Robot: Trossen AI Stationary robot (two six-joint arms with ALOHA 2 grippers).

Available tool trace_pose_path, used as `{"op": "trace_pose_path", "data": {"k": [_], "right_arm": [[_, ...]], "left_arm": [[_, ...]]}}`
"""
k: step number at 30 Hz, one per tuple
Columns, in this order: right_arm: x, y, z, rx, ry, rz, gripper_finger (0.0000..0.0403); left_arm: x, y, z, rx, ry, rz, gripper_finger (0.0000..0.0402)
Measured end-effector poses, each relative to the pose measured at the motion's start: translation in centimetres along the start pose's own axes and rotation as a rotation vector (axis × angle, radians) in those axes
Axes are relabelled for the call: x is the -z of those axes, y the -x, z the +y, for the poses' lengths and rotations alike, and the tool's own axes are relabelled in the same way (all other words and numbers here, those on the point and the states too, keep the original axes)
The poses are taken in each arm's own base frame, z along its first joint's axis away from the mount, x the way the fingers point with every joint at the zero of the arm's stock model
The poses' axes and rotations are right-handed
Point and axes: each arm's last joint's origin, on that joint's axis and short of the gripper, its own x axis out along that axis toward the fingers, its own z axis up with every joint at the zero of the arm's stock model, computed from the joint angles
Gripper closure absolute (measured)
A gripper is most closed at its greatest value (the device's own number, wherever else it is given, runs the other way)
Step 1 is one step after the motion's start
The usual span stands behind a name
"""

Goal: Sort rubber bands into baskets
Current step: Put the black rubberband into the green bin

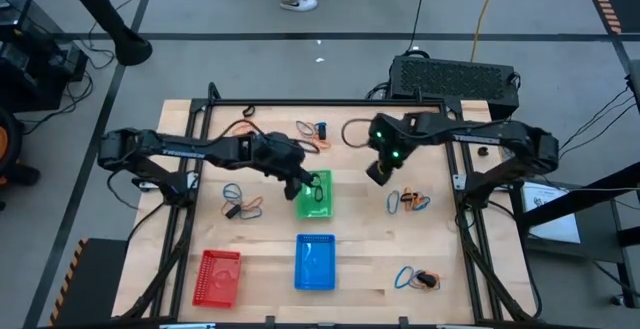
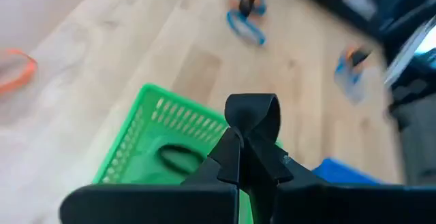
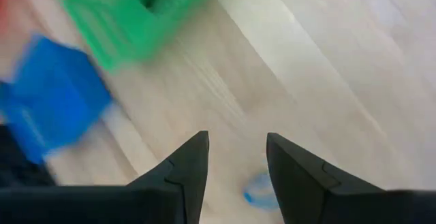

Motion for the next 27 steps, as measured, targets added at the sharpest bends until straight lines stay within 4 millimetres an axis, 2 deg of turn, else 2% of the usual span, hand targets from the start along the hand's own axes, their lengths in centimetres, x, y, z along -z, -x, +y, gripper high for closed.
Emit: {"op": "trace_pose_path", "data": {"k": [3, 7, 15, 22, 27], "right_arm": [[1.6, 0.6, 0.3, 0.094, 0.018, 0.044, 0.0262], [3.4, 0.9, 1.2, 0.152, 0.021, 0.107, 0.0261], [7.2, 0.5, 5.2, 0.125, 0.085, 0.165, 0.0261], [12.3, -0.2, 9.0, 0.124, 0.064, 0.235, 0.0261], [16.4, -0.2, 10.9, 0.146, -0.065, 0.274, 0.0261]], "left_arm": [[-0.1, -0.4, -1.0, -0.09, -0.065, 0.055, 0.0394], [-0.2, -1.1, -0.9, -0.171, -0.074, 0.078, 0.0394], [0.2, -3.8, -0.4, -0.177, -0.067, 0.155, 0.0394], [0.5, -5.0, -0.3, -0.159, -0.15, 0.196, 0.0394], [0.7, -5.0, -0.5, -0.153, -0.22, 0.22, 0.0394]]}}
